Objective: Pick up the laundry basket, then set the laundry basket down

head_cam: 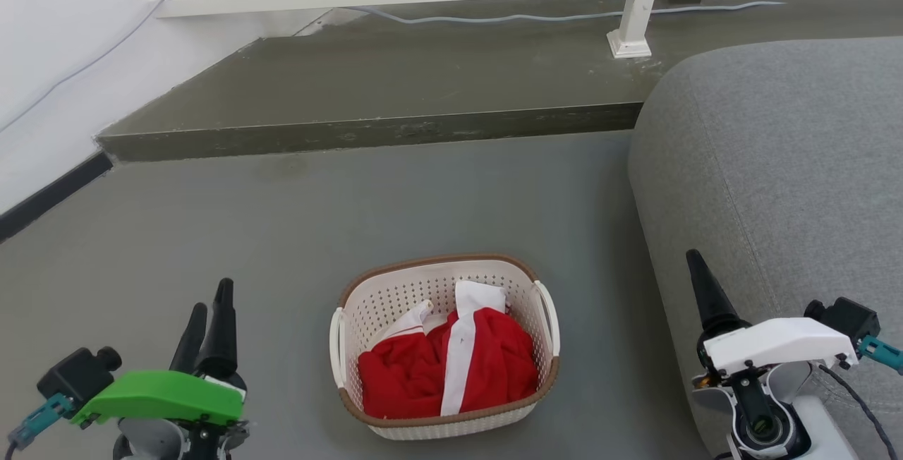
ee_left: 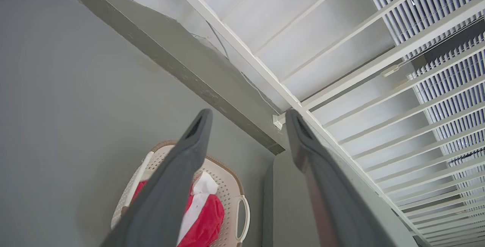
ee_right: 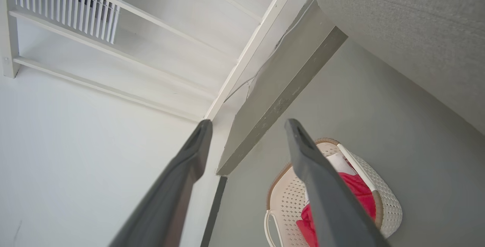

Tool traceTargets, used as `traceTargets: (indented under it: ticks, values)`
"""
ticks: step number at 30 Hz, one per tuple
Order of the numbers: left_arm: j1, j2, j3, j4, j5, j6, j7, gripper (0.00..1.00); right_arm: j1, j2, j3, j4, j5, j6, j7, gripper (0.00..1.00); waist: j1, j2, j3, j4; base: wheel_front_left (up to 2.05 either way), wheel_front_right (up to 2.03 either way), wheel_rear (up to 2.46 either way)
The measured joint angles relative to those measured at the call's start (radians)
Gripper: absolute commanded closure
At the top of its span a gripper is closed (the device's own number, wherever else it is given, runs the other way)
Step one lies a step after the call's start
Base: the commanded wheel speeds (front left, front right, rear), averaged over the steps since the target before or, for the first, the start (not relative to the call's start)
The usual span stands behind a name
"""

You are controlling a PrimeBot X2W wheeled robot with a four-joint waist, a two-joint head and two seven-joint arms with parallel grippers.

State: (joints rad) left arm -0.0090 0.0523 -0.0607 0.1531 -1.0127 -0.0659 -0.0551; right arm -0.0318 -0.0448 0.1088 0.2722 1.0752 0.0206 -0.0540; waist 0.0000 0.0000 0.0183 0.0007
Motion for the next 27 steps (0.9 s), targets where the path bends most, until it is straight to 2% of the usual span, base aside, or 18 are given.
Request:
traceTargets:
  ticks: [27]
  values:
    - [0.035,0.01,-0.088,-0.061,0.411,0.076,-0.074,0.0,-0.001,0.001,0.069,-0.043,-0.348,-0.06,-0.079,0.0,0.0,0.0,0.006,-0.002,0.0,0.0,0.0]
